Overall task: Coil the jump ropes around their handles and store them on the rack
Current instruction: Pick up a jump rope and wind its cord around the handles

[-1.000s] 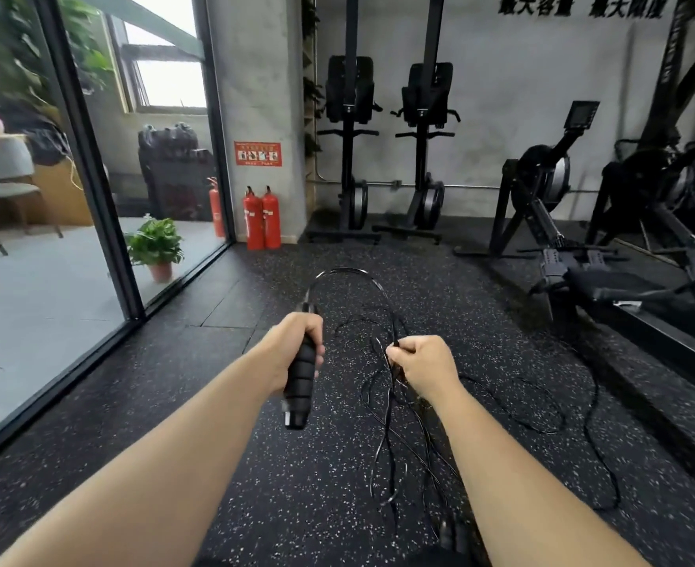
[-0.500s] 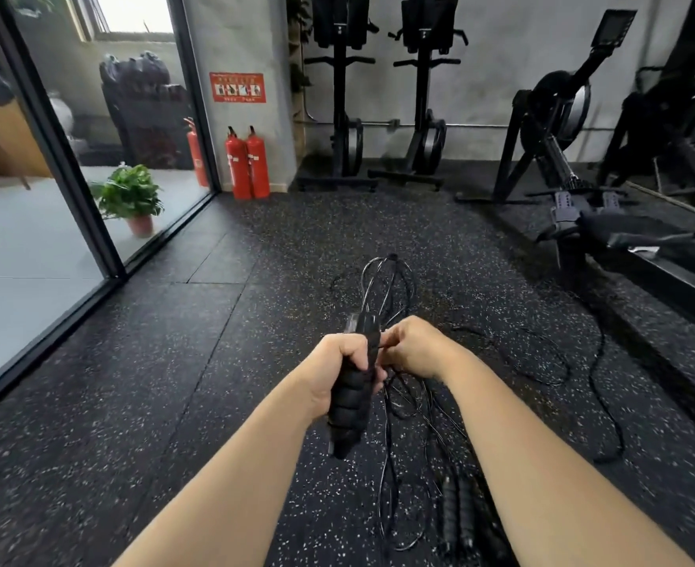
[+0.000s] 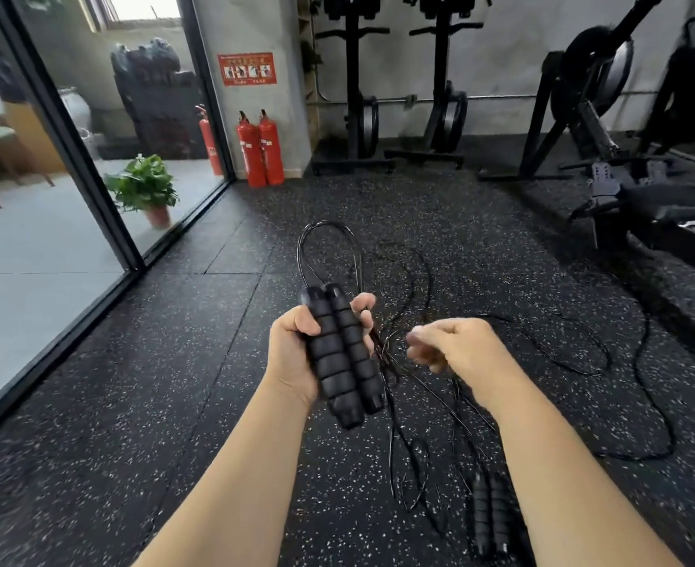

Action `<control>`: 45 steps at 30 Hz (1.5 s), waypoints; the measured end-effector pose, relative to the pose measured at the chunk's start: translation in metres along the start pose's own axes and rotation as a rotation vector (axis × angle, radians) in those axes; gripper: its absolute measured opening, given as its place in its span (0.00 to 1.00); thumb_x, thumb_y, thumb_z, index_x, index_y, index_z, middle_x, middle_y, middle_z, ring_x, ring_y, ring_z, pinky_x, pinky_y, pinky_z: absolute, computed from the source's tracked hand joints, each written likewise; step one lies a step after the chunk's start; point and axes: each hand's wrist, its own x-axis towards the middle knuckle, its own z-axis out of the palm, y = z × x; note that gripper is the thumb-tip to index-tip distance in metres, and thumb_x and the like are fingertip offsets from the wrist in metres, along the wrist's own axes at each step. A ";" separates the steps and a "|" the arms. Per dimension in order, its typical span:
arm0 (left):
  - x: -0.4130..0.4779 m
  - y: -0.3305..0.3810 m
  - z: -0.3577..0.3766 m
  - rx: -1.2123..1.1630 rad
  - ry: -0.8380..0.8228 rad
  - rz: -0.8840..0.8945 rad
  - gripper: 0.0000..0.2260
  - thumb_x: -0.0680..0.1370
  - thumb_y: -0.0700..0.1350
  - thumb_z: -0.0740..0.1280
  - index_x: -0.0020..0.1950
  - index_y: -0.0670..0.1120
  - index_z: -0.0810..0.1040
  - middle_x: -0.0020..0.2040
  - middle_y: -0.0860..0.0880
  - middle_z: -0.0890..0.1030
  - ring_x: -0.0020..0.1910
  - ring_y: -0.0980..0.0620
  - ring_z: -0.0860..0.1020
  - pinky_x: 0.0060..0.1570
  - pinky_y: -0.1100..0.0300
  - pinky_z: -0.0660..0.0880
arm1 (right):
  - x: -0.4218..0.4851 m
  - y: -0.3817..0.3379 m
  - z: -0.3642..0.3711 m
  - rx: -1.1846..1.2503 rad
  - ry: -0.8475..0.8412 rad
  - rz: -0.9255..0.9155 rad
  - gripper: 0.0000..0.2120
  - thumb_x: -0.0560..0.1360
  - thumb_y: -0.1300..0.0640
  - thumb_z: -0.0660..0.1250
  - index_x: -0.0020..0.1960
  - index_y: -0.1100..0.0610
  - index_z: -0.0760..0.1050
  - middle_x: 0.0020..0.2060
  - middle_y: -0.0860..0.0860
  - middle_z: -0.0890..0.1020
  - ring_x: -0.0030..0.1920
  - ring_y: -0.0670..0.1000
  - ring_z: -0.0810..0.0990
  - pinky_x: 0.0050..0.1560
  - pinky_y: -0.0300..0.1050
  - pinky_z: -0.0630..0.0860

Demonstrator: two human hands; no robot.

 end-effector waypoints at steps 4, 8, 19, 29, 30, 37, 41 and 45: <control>0.000 0.000 0.000 -0.075 -0.019 0.018 0.33 0.53 0.41 0.67 0.58 0.34 0.78 0.60 0.45 0.76 0.50 0.49 0.77 0.47 0.56 0.75 | -0.001 0.005 0.036 -0.266 -0.144 -0.067 0.09 0.73 0.52 0.71 0.43 0.59 0.81 0.35 0.55 0.80 0.37 0.49 0.74 0.42 0.47 0.73; -0.002 0.005 -0.004 -0.170 -0.022 0.085 0.36 0.51 0.41 0.68 0.59 0.37 0.75 0.62 0.45 0.77 0.51 0.49 0.77 0.47 0.56 0.76 | 0.006 0.008 0.039 -0.425 -0.093 -0.077 0.05 0.72 0.55 0.71 0.38 0.49 0.78 0.37 0.47 0.82 0.39 0.49 0.78 0.45 0.48 0.76; -0.006 0.022 -0.017 -0.146 0.083 0.300 0.35 0.50 0.41 0.68 0.57 0.34 0.76 0.59 0.43 0.76 0.51 0.46 0.79 0.51 0.54 0.74 | 0.014 0.023 0.022 -0.992 0.161 -0.066 0.13 0.76 0.54 0.66 0.33 0.53 0.73 0.31 0.47 0.78 0.34 0.50 0.77 0.29 0.38 0.66; -0.017 0.029 -0.019 -0.189 0.212 0.375 0.28 0.55 0.41 0.62 0.54 0.34 0.75 0.52 0.41 0.80 0.46 0.45 0.80 0.55 0.55 0.72 | 0.023 0.057 -0.014 -0.947 0.259 0.155 0.13 0.76 0.62 0.62 0.58 0.54 0.78 0.54 0.53 0.82 0.51 0.57 0.79 0.45 0.45 0.74; -0.016 0.027 -0.016 -0.192 0.212 0.367 0.29 0.54 0.41 0.63 0.55 0.34 0.75 0.54 0.41 0.80 0.46 0.45 0.80 0.55 0.55 0.73 | 0.023 0.053 -0.010 -0.917 0.260 0.134 0.15 0.76 0.63 0.61 0.60 0.53 0.78 0.55 0.53 0.81 0.53 0.57 0.79 0.46 0.45 0.74; -0.006 0.013 -0.005 -0.137 0.099 0.200 0.36 0.49 0.40 0.69 0.58 0.35 0.76 0.59 0.43 0.78 0.51 0.46 0.79 0.50 0.54 0.75 | 0.021 0.003 0.033 -0.396 0.083 -0.229 0.14 0.81 0.58 0.58 0.61 0.56 0.79 0.54 0.49 0.83 0.45 0.46 0.79 0.51 0.44 0.76; -0.005 0.006 0.003 -0.087 0.059 0.141 0.37 0.49 0.40 0.69 0.58 0.34 0.76 0.60 0.41 0.79 0.51 0.45 0.80 0.50 0.54 0.77 | 0.016 -0.014 0.066 -0.111 -0.111 -0.243 0.13 0.82 0.57 0.57 0.54 0.59 0.80 0.46 0.49 0.82 0.46 0.47 0.78 0.51 0.45 0.73; -0.009 0.009 0.002 -0.102 0.091 0.141 0.36 0.49 0.40 0.69 0.58 0.35 0.76 0.59 0.42 0.78 0.51 0.46 0.79 0.51 0.55 0.76 | 0.018 -0.005 0.067 -0.098 -0.173 -0.176 0.16 0.82 0.55 0.56 0.41 0.61 0.75 0.35 0.52 0.75 0.36 0.49 0.71 0.39 0.45 0.67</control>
